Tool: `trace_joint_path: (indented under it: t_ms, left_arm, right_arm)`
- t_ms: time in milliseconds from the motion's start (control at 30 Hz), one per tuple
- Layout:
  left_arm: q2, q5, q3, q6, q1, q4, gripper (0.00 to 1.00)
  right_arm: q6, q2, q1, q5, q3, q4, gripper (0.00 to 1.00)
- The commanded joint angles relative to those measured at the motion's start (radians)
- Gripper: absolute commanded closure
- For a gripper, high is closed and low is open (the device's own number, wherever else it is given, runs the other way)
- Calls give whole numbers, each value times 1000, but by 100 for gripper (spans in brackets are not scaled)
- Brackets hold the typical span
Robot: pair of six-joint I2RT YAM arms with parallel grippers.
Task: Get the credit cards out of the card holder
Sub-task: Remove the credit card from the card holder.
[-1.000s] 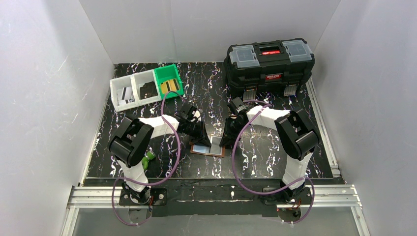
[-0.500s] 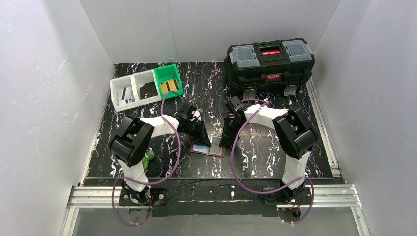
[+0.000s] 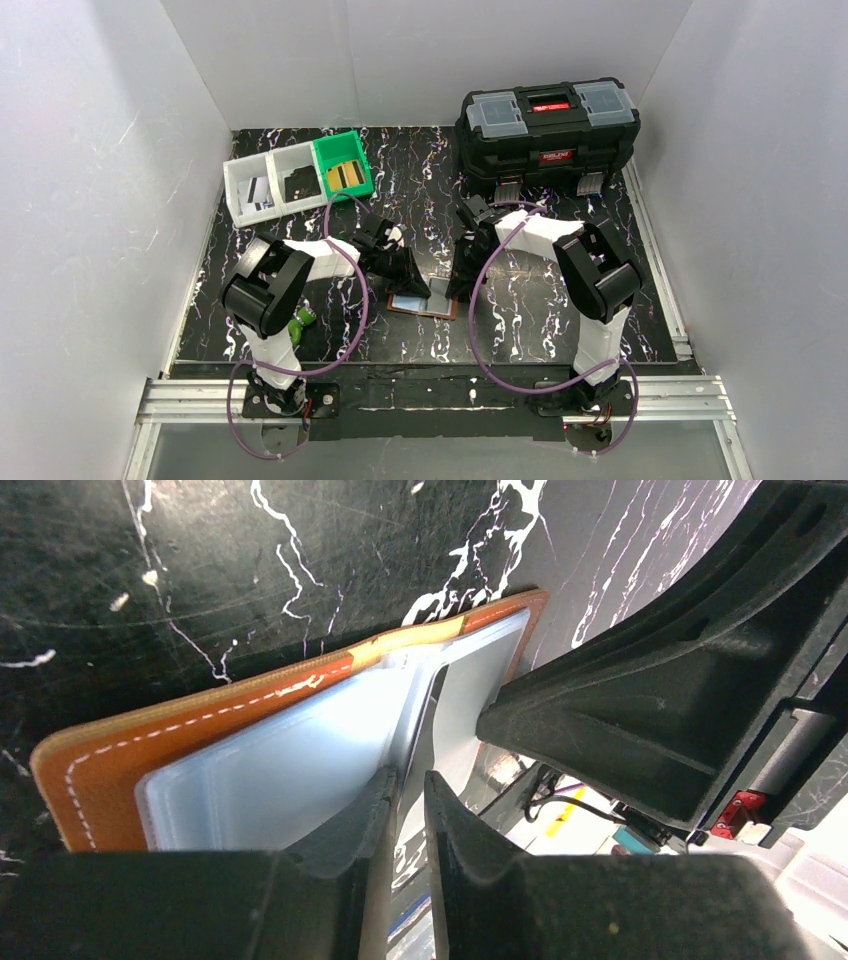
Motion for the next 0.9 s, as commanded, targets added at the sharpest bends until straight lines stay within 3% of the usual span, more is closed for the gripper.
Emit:
trace_joint_path:
  t_ms: [0,233,867]
  left_arm:
    - [-16,119,-7,-62,-34,120,86]
    - [-27,105,-40,-125,-37,158,100]
    - [-153,28,-83,-43,-2,1,100]
  right_arm:
    - [-16,67,46,67,7,47,78]
    - [-20,78,51,55,4,55,78]
    - [-2,45,-19,84,-107,88,74]
